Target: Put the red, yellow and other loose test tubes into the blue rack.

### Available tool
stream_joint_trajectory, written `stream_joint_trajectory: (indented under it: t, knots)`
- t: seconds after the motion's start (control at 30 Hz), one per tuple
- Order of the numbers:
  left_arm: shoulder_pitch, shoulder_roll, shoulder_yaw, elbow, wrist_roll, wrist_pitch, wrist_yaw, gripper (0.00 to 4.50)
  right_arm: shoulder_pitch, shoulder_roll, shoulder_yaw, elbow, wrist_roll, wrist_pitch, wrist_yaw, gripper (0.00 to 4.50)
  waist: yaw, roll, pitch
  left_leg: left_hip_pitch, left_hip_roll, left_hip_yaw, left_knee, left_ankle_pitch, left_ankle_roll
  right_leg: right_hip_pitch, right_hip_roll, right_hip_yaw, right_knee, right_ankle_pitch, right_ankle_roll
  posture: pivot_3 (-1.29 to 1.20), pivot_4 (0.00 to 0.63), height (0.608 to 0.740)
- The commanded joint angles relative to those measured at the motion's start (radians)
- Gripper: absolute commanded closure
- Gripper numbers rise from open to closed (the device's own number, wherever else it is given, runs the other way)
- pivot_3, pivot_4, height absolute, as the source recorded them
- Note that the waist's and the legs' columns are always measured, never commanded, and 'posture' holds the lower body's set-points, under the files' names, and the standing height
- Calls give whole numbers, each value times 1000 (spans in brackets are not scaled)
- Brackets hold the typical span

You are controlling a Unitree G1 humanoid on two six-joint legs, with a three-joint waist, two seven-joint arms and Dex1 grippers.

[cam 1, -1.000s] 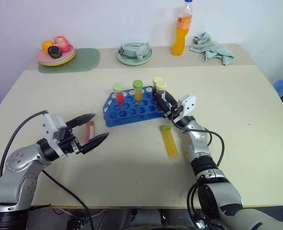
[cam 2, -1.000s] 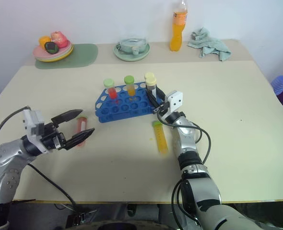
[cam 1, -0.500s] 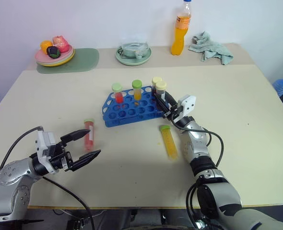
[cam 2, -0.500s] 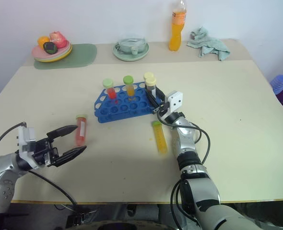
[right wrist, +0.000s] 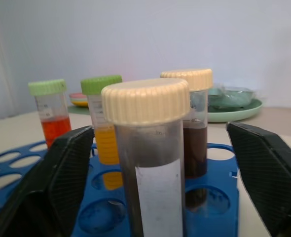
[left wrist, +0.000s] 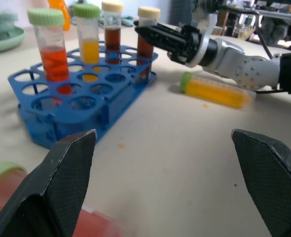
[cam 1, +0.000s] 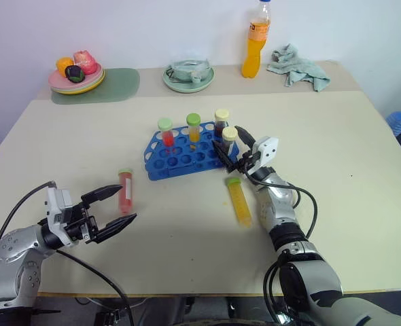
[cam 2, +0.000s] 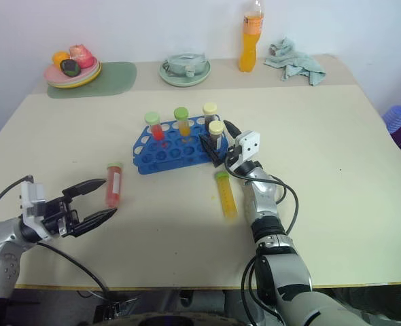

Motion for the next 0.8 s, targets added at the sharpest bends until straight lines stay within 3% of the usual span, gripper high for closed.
stream_joint_trajectory:
  t: [0.03, 0.4, 0.63, 0.8]
  knots:
    - [-26, 0, 2, 18, 2, -22, -13, 0, 12, -32, 7, -82, -26, -31, -19, 40, 1, 0, 0, 0, 0, 0, 0, 0, 0, 0, 0, 0, 0, 0, 0, 0, 150, 740]
    - [-144, -6, -74, 88, 37, -33, -56, 0, 204, -230, 33, -546, -69, 272, -77, 40, 3, 0, 0, -1, 0, 0, 0, 0, 0, 0, -1, 0, -1, 0, 0, 0, 150, 740]
    - [-250, 16, -140, 146, 48, -10, -132, 0, 337, -401, 35, -951, -47, 767, -102, 40, 5, -1, 0, -3, 0, 0, 0, 0, 0, -2, -1, 0, -1, -1, -1, 0, 150, 740]
    - [-344, 32, -192, 185, 53, 22, -200, 0, 351, -502, 10, -1159, 17, 1177, -124, 40, 5, -1, 1, -5, 0, 0, 0, 0, 0, -1, -2, 0, -1, -2, -2, 0, 150, 740]
